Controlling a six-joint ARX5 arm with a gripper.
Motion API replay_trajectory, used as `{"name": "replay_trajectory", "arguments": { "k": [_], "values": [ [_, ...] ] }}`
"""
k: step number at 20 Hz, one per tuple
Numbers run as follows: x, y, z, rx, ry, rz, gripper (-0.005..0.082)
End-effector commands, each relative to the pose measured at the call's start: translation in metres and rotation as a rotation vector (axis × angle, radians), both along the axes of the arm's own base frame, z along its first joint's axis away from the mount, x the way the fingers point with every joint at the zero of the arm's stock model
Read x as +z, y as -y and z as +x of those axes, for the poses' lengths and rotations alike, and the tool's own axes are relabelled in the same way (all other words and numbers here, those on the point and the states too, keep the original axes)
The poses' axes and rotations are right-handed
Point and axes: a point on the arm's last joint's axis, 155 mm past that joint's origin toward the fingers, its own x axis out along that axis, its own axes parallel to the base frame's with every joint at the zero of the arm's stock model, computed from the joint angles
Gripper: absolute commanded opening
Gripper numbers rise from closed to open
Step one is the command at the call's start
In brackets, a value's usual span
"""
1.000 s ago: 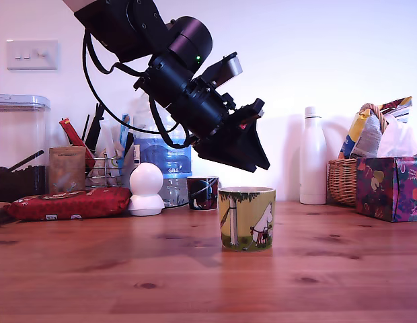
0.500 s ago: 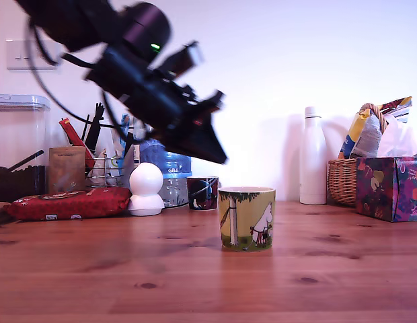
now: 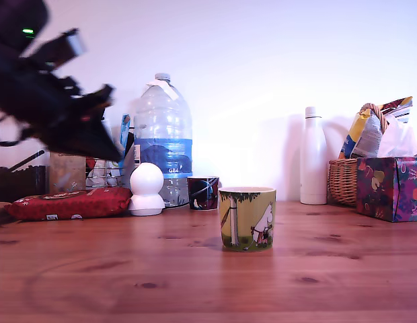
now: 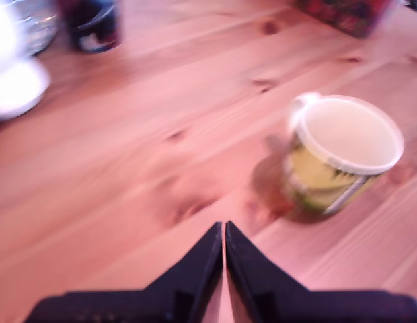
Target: Pick up the coffee capsules from the table one by one and drop them inside the nearest coffee cup
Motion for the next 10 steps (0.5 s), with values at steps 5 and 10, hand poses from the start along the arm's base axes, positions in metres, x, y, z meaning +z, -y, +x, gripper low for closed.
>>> {"name": "replay_trajectory", "arguments": {
  "k": [5, 10],
  "values": [
    [-0.011, -0.069, -0.032, 0.189, 0.026, -0.039, -0.002],
    [0.001, -0.11, -0.061, 0.318, 0.081, -0.085, -0.002]
  ]
}}
